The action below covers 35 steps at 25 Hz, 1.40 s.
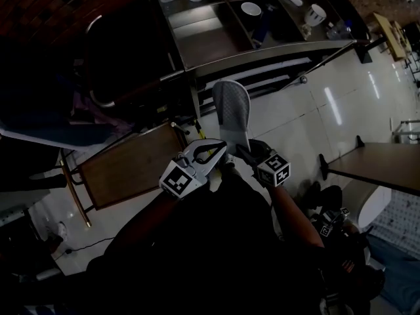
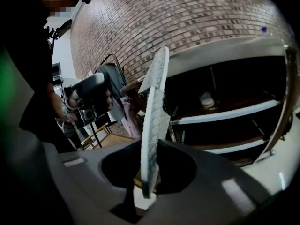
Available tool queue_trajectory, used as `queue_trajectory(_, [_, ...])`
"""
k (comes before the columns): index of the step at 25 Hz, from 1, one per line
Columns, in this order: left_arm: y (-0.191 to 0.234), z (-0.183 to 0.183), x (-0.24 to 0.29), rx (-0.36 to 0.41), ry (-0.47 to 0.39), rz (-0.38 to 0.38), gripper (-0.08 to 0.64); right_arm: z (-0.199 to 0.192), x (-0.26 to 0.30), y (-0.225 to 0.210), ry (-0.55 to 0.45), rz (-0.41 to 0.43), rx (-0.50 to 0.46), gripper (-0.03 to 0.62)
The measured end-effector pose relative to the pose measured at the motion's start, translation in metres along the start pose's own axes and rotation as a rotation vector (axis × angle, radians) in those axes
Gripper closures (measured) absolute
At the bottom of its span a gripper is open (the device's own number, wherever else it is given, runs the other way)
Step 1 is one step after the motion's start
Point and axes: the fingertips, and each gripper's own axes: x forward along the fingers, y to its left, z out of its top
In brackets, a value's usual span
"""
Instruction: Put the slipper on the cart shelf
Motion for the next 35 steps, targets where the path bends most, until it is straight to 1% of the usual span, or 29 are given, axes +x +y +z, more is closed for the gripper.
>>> queue_trajectory(5, [0.011,-0.009,0.017,0.013,0.021,0.017,0.560,-0.026,0.020,-0.026,0.071,0.075,0.112,0.525])
queue_trajectory(11, [0.034,-0.016,0.044,0.008,0.031,0.067,0.560,-0.023,0.046,-0.050,0.109,0.217,0.293,0.525])
queue_trajectory(16, [0.050,-0.017,0.064,0.022,0.031,0.089,0.560,-0.019,0.072,-0.068,0.161,0.298,0.338,0.525])
queue_trajectory(20, [0.060,-0.021,0.073,0.015,0.037,0.106,0.560,-0.012,0.094,-0.079,0.191,0.351,0.385,0.525])
queue_trajectory(26, [0.074,-0.022,0.082,0.011,0.034,0.141,0.560,0.000,0.127,-0.103,0.226,0.381,0.437,0.525])
queue_trajectory(30, [0.080,-0.025,0.083,0.003,0.033,0.165,0.560,0.007,0.151,-0.125,0.244,0.355,0.449,0.525])
queue_trajectory(35, [0.081,-0.032,0.083,-0.005,0.050,0.190,0.560,0.027,0.175,-0.151,0.207,0.324,0.450,0.525])
